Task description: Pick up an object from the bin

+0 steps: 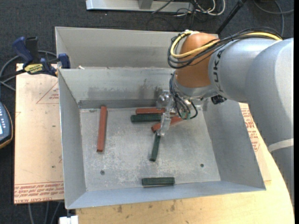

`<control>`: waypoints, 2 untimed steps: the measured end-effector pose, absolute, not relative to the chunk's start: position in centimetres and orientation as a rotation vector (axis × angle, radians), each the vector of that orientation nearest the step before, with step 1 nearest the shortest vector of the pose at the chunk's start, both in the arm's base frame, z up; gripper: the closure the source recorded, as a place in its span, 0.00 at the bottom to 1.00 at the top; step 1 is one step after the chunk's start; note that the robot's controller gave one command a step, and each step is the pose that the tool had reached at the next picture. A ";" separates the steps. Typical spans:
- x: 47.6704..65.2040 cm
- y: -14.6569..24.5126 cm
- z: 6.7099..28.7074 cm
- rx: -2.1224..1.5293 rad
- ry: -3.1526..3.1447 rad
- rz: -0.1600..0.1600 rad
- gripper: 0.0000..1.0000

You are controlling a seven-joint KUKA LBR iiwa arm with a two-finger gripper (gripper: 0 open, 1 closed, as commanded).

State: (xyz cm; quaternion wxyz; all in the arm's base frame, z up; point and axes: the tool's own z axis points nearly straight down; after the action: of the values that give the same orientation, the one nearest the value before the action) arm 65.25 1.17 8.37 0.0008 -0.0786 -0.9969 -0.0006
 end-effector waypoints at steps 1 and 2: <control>64.8 16.6 7.1 -0.048 -3.148 -0.008 0.00; 63.9 17.7 7.1 0.281 -3.134 -0.003 0.00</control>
Offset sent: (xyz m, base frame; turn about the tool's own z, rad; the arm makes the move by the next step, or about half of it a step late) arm -0.0049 0.1481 -0.0137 -0.1178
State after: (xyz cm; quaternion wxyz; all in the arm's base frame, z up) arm 63.88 17.73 7.13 -0.0024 0.0893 -0.9960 -0.0009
